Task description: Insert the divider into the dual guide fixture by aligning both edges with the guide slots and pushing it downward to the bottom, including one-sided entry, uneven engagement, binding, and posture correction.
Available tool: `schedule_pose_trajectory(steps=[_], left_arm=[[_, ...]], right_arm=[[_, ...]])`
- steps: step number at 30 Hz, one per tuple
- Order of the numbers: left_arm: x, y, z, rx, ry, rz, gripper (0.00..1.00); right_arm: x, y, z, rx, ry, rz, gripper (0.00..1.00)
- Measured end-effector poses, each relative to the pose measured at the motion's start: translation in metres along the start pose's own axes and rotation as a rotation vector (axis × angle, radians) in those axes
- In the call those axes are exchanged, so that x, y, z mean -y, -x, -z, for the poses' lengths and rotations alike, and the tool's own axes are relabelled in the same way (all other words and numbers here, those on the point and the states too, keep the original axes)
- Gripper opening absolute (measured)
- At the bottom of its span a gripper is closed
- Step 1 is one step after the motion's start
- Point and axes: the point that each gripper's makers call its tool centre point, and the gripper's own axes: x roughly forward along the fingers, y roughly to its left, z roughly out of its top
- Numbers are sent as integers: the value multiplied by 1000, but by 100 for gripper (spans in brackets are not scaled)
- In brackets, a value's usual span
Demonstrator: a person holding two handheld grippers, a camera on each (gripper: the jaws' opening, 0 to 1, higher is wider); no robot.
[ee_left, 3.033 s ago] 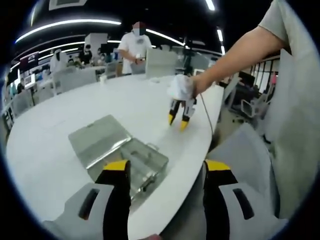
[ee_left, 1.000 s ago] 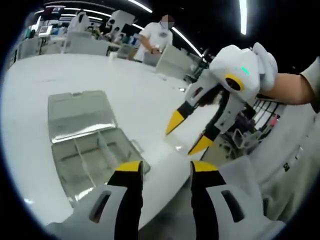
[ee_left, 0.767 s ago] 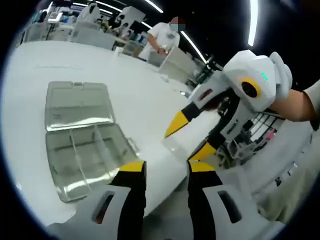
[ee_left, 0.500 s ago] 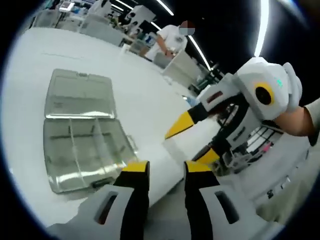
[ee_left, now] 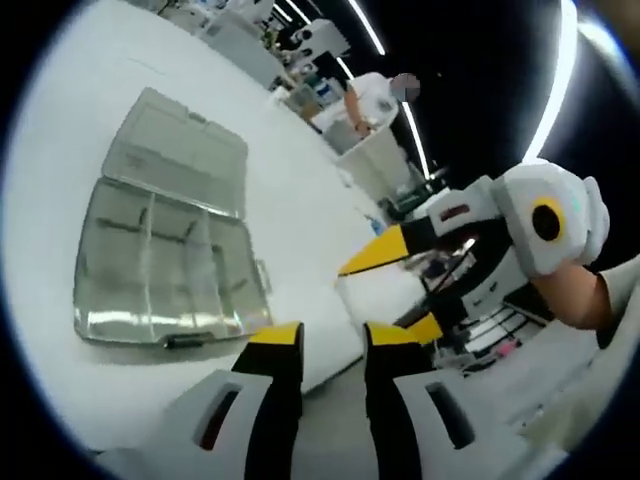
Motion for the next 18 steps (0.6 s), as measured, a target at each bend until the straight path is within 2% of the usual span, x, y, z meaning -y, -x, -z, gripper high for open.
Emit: schedule_pose_trajectory(steps=[8,18], left_arm=[[9,-2,-4,22,55,37,14],[13,-4,-2,15,92,56,5]], right_arm=[[1,-1,-3,4,3,0,27],[2,-2,-5,10,-2,-1,27]])
